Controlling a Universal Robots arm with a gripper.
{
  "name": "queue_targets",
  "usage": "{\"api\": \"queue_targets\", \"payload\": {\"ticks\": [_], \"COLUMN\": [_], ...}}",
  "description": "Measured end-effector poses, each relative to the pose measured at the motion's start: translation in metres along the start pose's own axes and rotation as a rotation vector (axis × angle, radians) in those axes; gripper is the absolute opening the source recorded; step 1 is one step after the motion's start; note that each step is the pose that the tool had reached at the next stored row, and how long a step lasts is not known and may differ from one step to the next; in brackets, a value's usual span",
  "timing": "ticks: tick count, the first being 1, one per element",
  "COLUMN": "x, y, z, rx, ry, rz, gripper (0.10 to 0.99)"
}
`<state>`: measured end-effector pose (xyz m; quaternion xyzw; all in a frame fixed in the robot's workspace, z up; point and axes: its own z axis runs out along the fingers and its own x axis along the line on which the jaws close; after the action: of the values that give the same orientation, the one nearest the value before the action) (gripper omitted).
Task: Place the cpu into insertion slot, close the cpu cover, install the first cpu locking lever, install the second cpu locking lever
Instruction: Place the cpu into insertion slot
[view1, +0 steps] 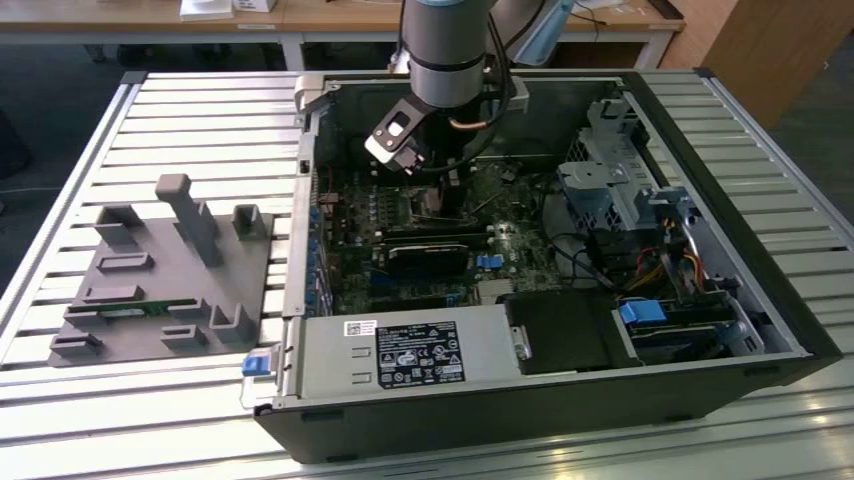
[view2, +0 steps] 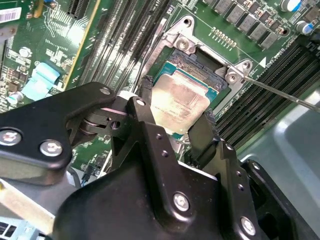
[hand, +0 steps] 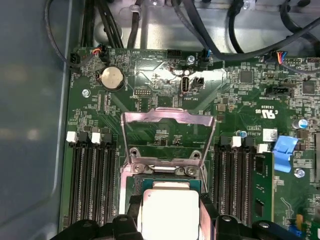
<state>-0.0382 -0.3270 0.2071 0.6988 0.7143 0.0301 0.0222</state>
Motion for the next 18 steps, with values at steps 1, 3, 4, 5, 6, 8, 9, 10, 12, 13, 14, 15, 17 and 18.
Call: {"api": "queue_targets", "payload": {"ticks": [1,3,4,5,6,8,9,10,12,13,14,15,17,18], "x": [0.0001,0.0001,0.0002,0.0002,0.0002,0.0002,0.0002,0.0002,0.0002,0.0002,0.0002,0.0002,0.0005,0.0008], "y": [0.0,0.0,-0.0001,-0.0001,-0.0001,-0.0003,-0.0005,-0.0006,-0.0008,-0.0008,-0.0008,-0.0008,-0.001,-0.0012], "z": [0.0002,0.0004,0.0006,0.0008,0.0009,0.0011,0.0012,0.0012,0.002,0.0022,0.0026,0.0031,0.0038,0.004], "rx": [0.0,0.0,0.0,0.0,0.0,0.0,0.0,0.0,0.0,0.0,0.0,0.0,0.0,0.0], "ry": [0.0,-0.0001,0.0,0.0,0.0,0.0,-0.0001,0.0,-0.0001,-0.0003,-0.0002,-0.0002,-0.0004,-0.0004], "rz": [0.0,0.0,0.0,0.0,0.0,0.0,0.0,0.0,0.0,0.0,0.0,0.0,0.0,0.0], "gripper": [0.541,0.541,0.541,0.541,0.541,0.541,0.541,0.541,0.541,0.541,0.541,0.541,0.541,0.541]}}
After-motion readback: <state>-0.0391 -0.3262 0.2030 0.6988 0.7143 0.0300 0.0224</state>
